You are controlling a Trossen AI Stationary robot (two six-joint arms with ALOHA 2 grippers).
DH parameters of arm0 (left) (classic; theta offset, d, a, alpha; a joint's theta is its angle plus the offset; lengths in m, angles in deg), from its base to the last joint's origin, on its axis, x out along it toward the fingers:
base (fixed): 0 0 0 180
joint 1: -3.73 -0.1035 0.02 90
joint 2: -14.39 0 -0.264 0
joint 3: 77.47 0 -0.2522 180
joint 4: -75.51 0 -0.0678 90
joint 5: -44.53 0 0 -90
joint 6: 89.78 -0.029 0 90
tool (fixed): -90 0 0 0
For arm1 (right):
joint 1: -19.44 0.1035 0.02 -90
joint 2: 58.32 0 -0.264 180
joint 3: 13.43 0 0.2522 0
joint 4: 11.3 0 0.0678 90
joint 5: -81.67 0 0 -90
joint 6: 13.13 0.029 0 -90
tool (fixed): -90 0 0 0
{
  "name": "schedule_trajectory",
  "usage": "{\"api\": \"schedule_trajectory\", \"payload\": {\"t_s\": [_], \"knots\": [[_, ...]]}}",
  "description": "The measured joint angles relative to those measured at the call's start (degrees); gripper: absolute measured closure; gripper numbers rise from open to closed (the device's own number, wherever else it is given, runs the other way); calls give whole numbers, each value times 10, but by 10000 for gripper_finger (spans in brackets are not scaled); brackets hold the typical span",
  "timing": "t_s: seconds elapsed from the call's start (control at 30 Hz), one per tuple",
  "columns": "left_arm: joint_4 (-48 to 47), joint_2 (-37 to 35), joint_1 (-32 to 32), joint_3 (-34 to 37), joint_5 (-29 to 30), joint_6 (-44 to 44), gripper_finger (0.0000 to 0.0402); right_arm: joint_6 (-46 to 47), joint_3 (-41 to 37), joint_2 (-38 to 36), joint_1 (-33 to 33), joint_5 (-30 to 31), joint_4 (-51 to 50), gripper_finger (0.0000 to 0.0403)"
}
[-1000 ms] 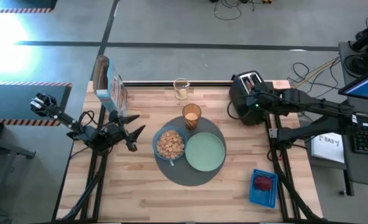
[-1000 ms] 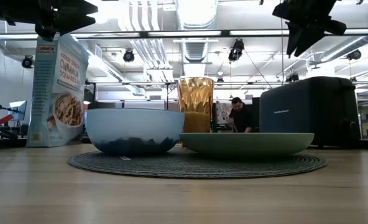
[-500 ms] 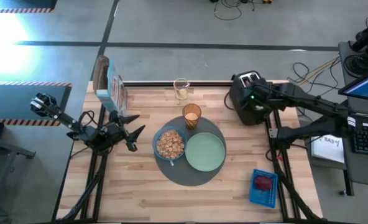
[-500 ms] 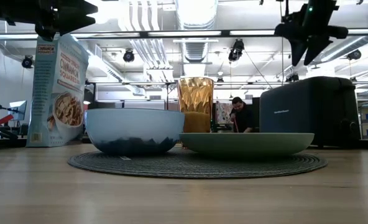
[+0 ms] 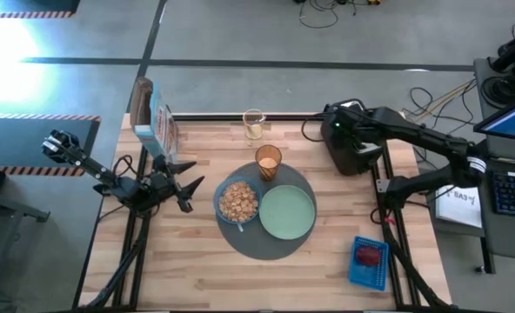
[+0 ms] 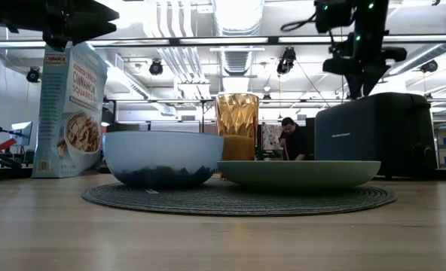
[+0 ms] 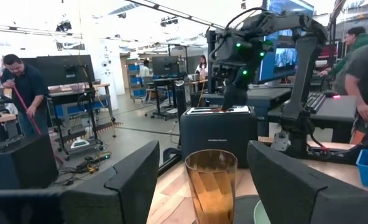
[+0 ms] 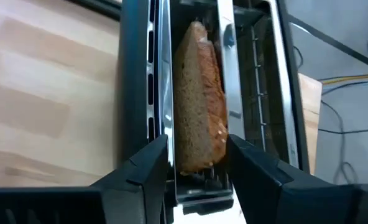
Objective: Arrange a breakfast setting
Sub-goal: Put the toasted bread on the green plate
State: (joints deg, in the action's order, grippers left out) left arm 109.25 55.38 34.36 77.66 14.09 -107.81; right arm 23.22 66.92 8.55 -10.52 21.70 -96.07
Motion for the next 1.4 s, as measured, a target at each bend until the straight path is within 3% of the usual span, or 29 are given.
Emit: {"api": "schedule_trajectory", "payload": {"t_s": [0.2, 0.43, 1.4], "knots": [[-10, 0, 0, 0, 0, 1, 174, -19, 3, 25, -18, 12, 2, 259], [-21, 0, 0, 0, 0, 1, 174, -19, 7, 3, -26, 23, -2, 258], [-22, 0, 0, 0, 0, 1, 174, -24, -17, 21, -30, 2, 43, 287]]}}
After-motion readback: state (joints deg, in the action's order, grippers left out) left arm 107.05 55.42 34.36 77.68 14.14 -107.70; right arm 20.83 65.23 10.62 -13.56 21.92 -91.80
